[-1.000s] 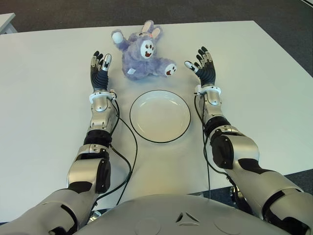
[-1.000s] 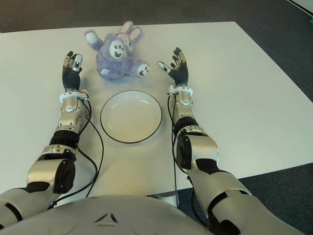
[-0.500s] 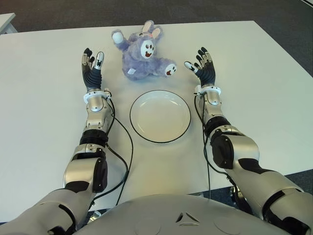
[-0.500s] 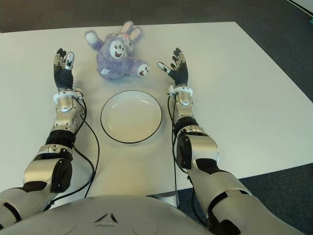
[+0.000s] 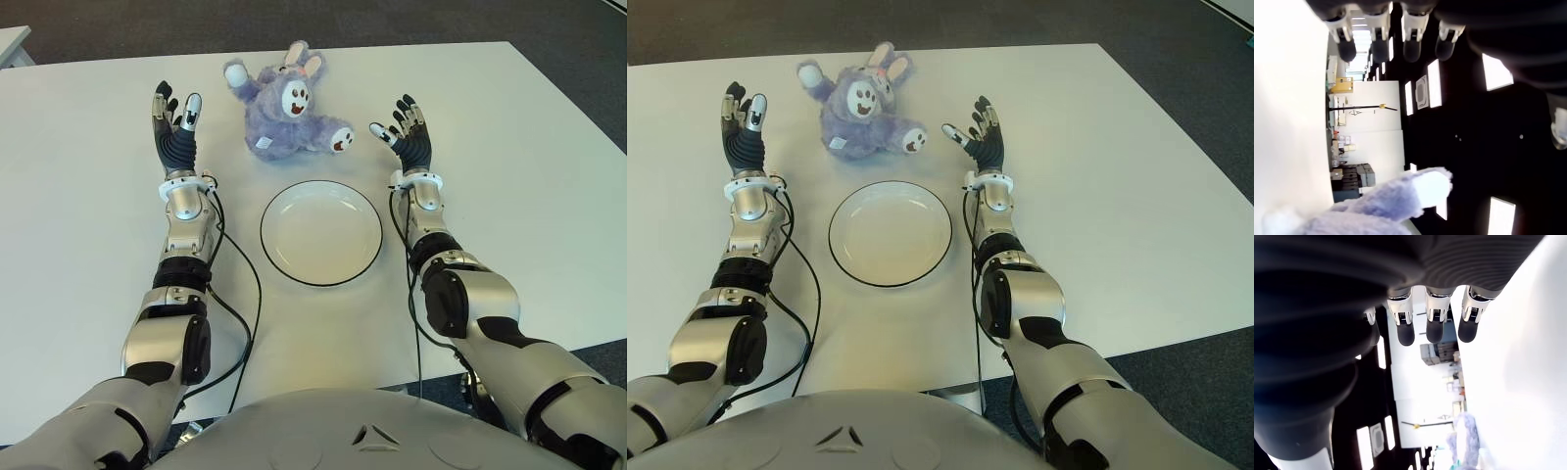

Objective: Put the doll into the plate.

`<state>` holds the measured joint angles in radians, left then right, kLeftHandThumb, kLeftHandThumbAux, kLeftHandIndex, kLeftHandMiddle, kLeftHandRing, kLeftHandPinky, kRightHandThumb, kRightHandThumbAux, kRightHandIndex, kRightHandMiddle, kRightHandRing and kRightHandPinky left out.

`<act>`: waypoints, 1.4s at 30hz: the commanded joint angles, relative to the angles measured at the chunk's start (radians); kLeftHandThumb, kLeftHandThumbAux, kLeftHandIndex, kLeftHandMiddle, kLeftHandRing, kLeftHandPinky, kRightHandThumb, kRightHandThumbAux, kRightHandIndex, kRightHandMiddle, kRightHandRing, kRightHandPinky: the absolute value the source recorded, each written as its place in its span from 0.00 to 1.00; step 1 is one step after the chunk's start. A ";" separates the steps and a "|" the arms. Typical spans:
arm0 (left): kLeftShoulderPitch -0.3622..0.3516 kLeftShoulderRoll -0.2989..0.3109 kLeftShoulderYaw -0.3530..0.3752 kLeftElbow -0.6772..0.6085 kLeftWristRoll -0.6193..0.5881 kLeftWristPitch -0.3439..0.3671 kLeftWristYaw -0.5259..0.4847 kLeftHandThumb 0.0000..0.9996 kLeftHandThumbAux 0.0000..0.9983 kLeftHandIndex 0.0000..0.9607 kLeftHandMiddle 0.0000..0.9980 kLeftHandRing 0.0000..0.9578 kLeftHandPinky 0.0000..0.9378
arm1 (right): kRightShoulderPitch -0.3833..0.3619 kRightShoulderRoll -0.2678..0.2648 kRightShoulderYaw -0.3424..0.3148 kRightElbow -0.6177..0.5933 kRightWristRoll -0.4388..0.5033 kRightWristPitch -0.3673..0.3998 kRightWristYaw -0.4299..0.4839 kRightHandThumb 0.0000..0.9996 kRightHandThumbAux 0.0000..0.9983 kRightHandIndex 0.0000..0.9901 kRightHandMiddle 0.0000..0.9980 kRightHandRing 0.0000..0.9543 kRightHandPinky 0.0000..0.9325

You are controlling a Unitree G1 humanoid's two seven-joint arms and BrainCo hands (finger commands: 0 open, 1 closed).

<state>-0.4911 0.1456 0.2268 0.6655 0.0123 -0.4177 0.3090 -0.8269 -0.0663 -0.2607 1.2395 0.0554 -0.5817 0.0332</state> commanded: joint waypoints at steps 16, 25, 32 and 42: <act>0.011 0.042 -0.034 0.051 0.170 -0.174 0.156 0.00 0.40 0.00 0.04 0.04 0.00 | 0.055 0.014 -0.003 0.036 0.008 0.020 -0.002 0.02 0.81 0.03 0.03 0.02 0.05; 0.019 0.074 -0.075 0.045 0.298 -0.204 0.275 0.00 0.40 0.00 0.01 0.00 0.00 | 0.054 0.020 -0.009 0.037 0.016 0.021 0.002 0.02 0.81 0.03 0.03 0.02 0.06; 0.032 0.100 -0.109 0.033 0.357 -0.212 0.311 0.00 0.40 0.00 0.01 0.00 0.00 | 0.055 0.022 -0.006 0.037 0.012 0.020 -0.001 0.02 0.82 0.03 0.03 0.02 0.05; 0.034 0.125 -0.131 0.042 0.372 -0.266 0.317 0.00 0.40 0.00 0.02 0.01 0.00 | 0.054 0.024 -0.005 0.037 0.011 0.025 -0.003 0.02 0.82 0.02 0.02 0.02 0.05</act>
<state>-0.4787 0.2603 0.1031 0.7042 0.3754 -0.6724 0.6141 -0.8289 -0.0610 -0.2614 1.2429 0.0567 -0.5748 0.0334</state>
